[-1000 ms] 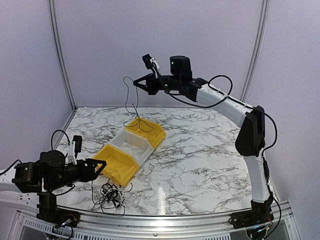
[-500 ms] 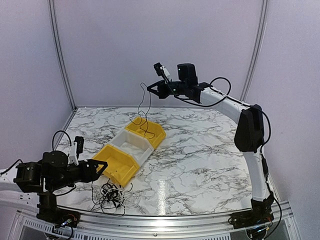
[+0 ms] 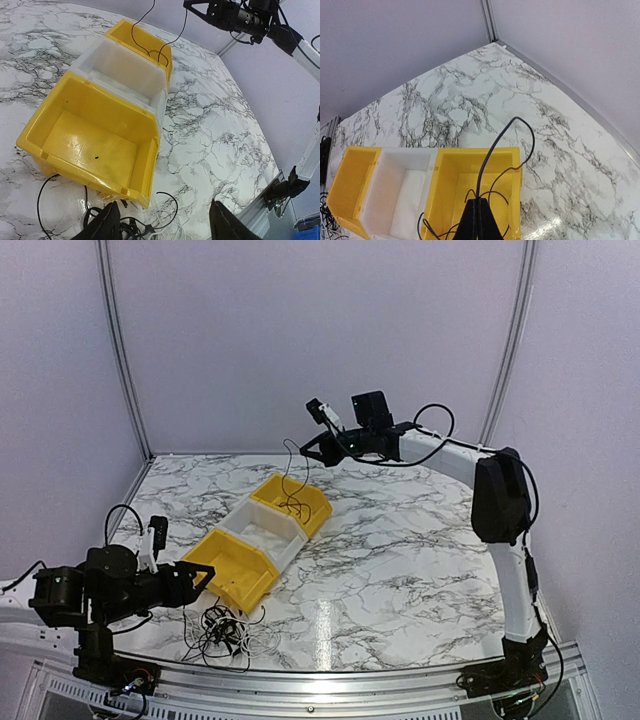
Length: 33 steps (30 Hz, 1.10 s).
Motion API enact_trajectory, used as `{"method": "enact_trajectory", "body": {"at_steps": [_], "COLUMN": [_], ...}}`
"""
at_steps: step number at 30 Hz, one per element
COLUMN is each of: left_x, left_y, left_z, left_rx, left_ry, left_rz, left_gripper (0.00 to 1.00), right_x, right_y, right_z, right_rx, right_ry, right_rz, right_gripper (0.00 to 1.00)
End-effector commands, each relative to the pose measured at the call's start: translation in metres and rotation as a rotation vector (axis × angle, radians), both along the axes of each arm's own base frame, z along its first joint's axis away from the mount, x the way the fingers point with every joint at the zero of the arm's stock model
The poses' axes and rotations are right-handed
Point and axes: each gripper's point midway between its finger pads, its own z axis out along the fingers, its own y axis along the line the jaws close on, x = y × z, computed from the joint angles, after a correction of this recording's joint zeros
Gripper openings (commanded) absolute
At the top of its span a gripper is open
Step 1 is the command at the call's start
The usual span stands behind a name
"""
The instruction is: Untangle the cables
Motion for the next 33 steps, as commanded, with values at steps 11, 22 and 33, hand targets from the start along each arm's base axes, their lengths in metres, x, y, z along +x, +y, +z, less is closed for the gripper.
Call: {"method": "enact_trajectory", "body": {"at_steps": [11,22,33], "left_x": [0.0,0.0,0.003], "left_y": [0.005,0.007,0.006], "left_z": [-0.004,-0.007,-0.008], "left_rx": [-0.003,0.004,0.036], "left_ry": [-0.016,-0.012,-0.02], "left_rz": [0.012,0.016,0.02], "left_gripper": [0.64,0.64,0.64], "right_x": [-0.032,-0.01,-0.001], "right_y": [0.024,0.023,0.014], "right_z": [-0.07,-0.118,-0.075], "right_rx": [-0.155,-0.284,-0.295], "right_ry": [0.023,-0.028,-0.126], "right_rz": [0.081,-0.004,-0.042], "right_gripper": [0.0,0.0,0.16]}}
